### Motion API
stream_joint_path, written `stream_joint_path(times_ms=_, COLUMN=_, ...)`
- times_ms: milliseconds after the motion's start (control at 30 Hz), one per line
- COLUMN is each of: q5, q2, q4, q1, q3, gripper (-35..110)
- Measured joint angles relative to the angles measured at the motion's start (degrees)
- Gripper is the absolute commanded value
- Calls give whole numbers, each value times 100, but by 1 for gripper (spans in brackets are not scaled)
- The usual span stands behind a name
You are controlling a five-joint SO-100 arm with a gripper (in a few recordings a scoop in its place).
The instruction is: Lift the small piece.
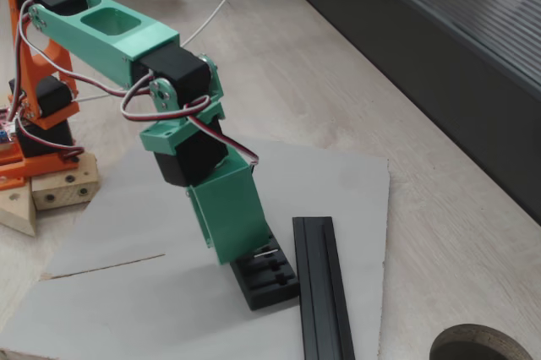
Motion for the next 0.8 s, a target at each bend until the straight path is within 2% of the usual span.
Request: stream_joint_path(times_ms=800, q5=26, q2=-79, q4=0, q1=0, q3=0, gripper=31)
